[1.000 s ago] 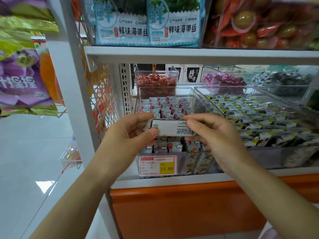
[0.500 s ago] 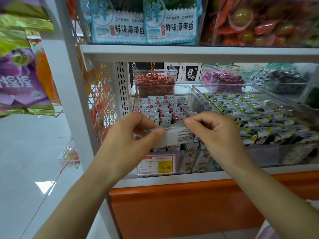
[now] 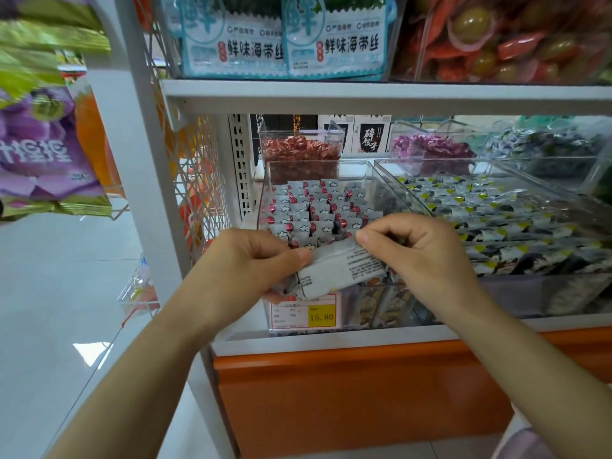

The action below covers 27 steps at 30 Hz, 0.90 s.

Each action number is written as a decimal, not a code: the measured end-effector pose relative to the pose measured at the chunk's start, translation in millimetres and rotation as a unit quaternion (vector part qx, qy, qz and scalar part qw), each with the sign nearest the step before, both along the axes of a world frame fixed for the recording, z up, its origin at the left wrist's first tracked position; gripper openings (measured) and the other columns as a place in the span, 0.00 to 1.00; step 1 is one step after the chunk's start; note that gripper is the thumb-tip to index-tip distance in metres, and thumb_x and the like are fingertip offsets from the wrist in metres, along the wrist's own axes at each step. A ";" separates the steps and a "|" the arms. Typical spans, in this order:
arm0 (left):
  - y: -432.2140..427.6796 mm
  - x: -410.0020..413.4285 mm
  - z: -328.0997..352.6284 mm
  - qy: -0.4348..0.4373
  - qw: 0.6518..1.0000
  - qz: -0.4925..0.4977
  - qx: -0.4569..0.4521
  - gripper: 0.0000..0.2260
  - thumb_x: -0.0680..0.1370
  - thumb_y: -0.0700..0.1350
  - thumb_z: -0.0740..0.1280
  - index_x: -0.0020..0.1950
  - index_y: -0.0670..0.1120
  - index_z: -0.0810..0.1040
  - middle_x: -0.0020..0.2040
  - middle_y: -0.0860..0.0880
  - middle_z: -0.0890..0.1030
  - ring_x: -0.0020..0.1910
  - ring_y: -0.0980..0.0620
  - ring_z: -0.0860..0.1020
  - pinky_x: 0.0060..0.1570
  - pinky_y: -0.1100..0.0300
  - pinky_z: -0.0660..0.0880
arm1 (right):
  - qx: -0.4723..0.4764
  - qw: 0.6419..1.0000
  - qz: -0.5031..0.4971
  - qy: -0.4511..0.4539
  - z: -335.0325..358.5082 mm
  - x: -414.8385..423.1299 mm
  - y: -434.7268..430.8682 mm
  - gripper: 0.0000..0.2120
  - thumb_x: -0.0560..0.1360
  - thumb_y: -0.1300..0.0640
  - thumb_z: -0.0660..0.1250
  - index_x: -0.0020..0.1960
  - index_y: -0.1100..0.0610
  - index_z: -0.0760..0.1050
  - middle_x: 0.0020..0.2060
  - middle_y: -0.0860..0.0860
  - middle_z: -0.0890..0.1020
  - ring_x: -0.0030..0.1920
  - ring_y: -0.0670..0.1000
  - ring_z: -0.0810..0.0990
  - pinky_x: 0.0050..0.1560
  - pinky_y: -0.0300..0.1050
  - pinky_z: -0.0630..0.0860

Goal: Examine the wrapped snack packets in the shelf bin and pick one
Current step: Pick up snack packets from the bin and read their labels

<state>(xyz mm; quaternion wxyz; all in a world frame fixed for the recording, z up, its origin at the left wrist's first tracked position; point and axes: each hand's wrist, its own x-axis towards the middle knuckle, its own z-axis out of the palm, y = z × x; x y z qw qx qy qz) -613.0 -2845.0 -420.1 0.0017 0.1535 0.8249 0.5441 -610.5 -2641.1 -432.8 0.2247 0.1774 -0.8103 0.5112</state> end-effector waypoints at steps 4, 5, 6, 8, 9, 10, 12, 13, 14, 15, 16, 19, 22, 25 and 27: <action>-1.5 0.7 1.1 -0.004 1.000 -0.001 0.006 0.12 0.73 0.48 0.68 0.34 0.42 0.84 0.30 0.51 0.83 0.29 0.60 0.79 0.29 0.69 0.75 | -0.006 1.000 0.009 -0.005 1.4 0.9 -0.3 0.08 0.73 0.60 0.68 0.38 0.51 0.81 0.32 0.44 0.82 0.33 0.39 0.77 0.34 0.29 0.70; -1.6 0.7 1.1 -0.003 1.000 0.003 0.007 0.12 0.73 0.48 0.69 0.35 0.42 0.84 0.31 0.52 0.83 0.29 0.60 0.79 0.28 0.69 0.74 | -0.008 1.000 0.008 -0.005 1.5 1.2 -0.3 0.07 0.73 0.60 0.68 0.38 0.52 0.82 0.32 0.46 0.82 0.33 0.39 0.77 0.34 0.29 0.71; -1.3 0.6 0.8 -0.002 1.000 0.008 0.009 0.12 0.73 0.48 0.69 0.35 0.42 0.83 0.32 0.51 0.83 0.29 0.60 0.79 0.28 0.70 0.74 | -0.009 1.000 0.006 -0.006 1.4 1.5 -0.3 0.07 0.73 0.60 0.68 0.38 0.52 0.82 0.33 0.48 0.82 0.33 0.40 0.77 0.34 0.30 0.72; -0.1 0.6 0.3 -0.005 1.000 0.016 0.024 0.13 0.73 0.50 0.68 0.36 0.41 0.83 0.34 0.51 0.84 0.30 0.59 0.80 0.28 0.70 0.74 | -0.015 1.000 -0.001 -0.008 1.0 1.6 -1.0 0.07 0.73 0.59 0.68 0.38 0.52 0.82 0.32 0.47 0.82 0.33 0.40 0.78 0.34 0.30 0.72; 0.8 0.9 0.2 -0.006 0.999 0.016 0.031 0.14 0.73 0.51 0.67 0.37 0.42 0.83 0.35 0.50 0.84 0.31 0.59 0.81 0.29 0.69 0.75 | -0.021 1.000 -0.005 -0.009 0.4 1.3 -1.2 0.07 0.73 0.59 0.68 0.38 0.51 0.81 0.31 0.45 0.82 0.33 0.40 0.78 0.33 0.30 0.72; 1.7 1.4 0.3 -0.005 0.999 0.013 0.035 0.14 0.72 0.53 0.66 0.39 0.43 0.83 0.35 0.50 0.84 0.32 0.58 0.81 0.30 0.68 0.76 | -0.029 0.999 -0.010 -0.010 0.0 1.1 -1.4 0.07 0.73 0.58 0.68 0.38 0.51 0.81 0.31 0.43 0.82 0.33 0.40 0.78 0.34 0.29 0.72; 2.7 2.0 0.0 0.004 0.999 0.000 0.034 0.16 0.66 0.59 0.67 0.41 0.47 0.82 0.36 0.51 0.84 0.35 0.56 0.82 0.35 0.64 0.79 | -0.047 0.998 -0.020 -0.028 -0.8 -0.3 -0.5 0.07 0.73 0.58 0.68 0.37 0.50 0.81 0.31 0.44 0.83 0.33 0.40 0.79 0.35 0.30 0.73; 2.9 2.1 -0.5 0.009 0.999 -0.007 0.032 0.18 0.62 0.60 0.68 0.43 0.50 0.82 0.38 0.52 0.84 0.37 0.56 0.82 0.37 0.63 0.79 | -0.065 0.996 -0.016 -0.052 -0.8 -1.5 0.7 0.08 0.73 0.58 0.68 0.37 0.51 0.82 0.32 0.45 0.83 0.33 0.41 0.80 0.36 0.32 0.75; 2.7 1.6 -1.3 0.012 0.999 -0.010 0.029 0.20 0.60 0.60 0.69 0.46 0.51 0.82 0.40 0.52 0.84 0.39 0.55 0.82 0.40 0.62 0.80 | -0.093 0.991 -0.003 -0.092 0.0 -2.5 2.0 0.09 0.73 0.59 0.68 0.36 0.51 0.82 0.33 0.47 0.84 0.34 0.43 0.81 0.37 0.34 0.77; 2.2 0.7 -2.3 0.015 1.000 -0.009 0.024 0.21 0.59 0.60 0.69 0.48 0.53 0.81 0.43 0.51 0.84 0.42 0.54 0.82 0.43 0.60 0.80 | -0.126 0.982 0.016 -0.140 0.4 -4.2 3.8 0.10 0.73 0.60 0.68 0.35 0.53 0.83 0.34 0.49 0.85 0.35 0.46 0.82 0.37 0.36 0.79; 1.8 -0.3 -3.0 0.018 1.000 -0.004 0.017 0.21 0.59 0.60 0.70 0.49 0.55 0.81 0.44 0.51 0.83 0.43 0.53 0.82 0.46 0.58 0.80 | -0.160 0.968 0.039 -0.191 1.9 -5.2 5.2 0.09 0.73 0.60 0.68 0.35 0.55 0.83 0.35 0.52 0.85 0.36 0.48 0.83 0.37 0.39 0.80; 1.3 -1.4 -3.3 0.027 1.000 0.004 0.004 0.17 0.61 0.58 0.69 0.49 0.57 0.81 0.44 0.52 0.82 0.45 0.53 0.81 0.51 0.54 0.78 | -0.211 0.932 0.090 -0.281 4.8 -8.6 12.3 0.06 0.67 0.59 0.69 0.39 0.61 0.83 0.37 0.56 0.85 0.38 0.51 0.84 0.37 0.42 0.81; 1.1 -1.4 -2.9 0.027 1.000 -0.001 0.003 0.16 0.62 0.56 0.69 0.49 0.57 0.81 0.44 0.52 0.83 0.46 0.54 0.81 0.53 0.52 0.78 | -0.213 0.917 0.119 -0.316 7.6 -8.7 16.8 0.11 0.64 0.57 0.68 0.42 0.64 0.81 0.37 0.56 0.85 0.40 0.51 0.84 0.36 0.42 0.81; 1.2 -1.0 -2.9 0.025 1.000 -0.005 0.006 0.16 0.63 0.55 0.69 0.49 0.57 0.81 0.46 0.50 0.82 0.48 0.52 0.81 0.53 0.50 0.78 | -0.221 0.909 0.135 -0.327 9.2 -8.2 19.1 0.11 0.65 0.58 0.67 0.42 0.65 0.80 0.38 0.57 0.85 0.39 0.51 0.84 0.36 0.41 0.81; 1.0 -1.5 -3.6 0.024 1.000 -0.005 0.010 0.15 0.63 0.55 0.69 0.49 0.58 0.81 0.45 0.50 0.82 0.47 0.52 0.81 0.53 0.50 0.78 | -0.223 0.908 0.136 -0.326 8.9 -8.9 20.4 0.12 0.65 0.59 0.67 0.43 0.66 0.80 0.38 0.58 0.84 0.39 0.52 0.84 0.36 0.42 0.81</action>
